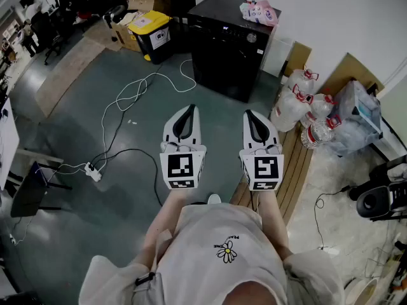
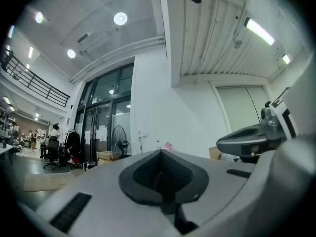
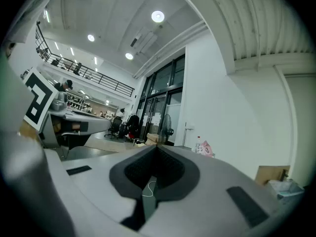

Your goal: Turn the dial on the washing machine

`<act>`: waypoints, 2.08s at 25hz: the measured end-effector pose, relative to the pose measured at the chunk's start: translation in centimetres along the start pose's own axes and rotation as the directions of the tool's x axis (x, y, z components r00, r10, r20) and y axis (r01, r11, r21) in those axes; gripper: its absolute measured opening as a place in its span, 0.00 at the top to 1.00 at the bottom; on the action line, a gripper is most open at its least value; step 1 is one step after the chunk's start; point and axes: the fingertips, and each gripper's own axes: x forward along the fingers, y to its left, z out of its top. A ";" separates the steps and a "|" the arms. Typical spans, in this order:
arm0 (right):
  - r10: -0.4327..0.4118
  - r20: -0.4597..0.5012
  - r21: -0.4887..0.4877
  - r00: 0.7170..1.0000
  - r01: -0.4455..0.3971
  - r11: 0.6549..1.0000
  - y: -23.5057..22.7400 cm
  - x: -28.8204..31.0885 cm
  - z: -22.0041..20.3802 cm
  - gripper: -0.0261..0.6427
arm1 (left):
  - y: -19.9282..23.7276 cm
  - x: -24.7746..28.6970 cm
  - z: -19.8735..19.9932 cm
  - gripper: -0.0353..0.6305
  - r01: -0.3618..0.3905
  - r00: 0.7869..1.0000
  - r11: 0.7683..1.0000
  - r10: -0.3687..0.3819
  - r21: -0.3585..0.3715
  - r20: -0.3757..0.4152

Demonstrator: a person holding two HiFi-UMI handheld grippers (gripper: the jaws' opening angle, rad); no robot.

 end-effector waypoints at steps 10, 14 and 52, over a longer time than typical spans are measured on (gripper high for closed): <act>-0.014 0.017 0.018 1.000 0.014 1.000 -0.6 0.7 0.1 0.96 | 0.6 1.3 0.1 0.95 0.004 1.000 1.000 -0.004 0.004 0.013; -0.025 0.025 0.013 0.999 0.024 1.000 -1.9 1.0 -0.2 0.96 | 0.3 2.2 -0.2 0.95 0.012 1.000 1.000 -0.012 0.003 0.017; -0.150 -0.054 -0.056 0.987 0.147 0.987 -20.6 45.6 -4.3 0.96 | 13.8 51.4 -3.7 0.95 0.220 0.974 0.974 -0.216 -0.048 0.068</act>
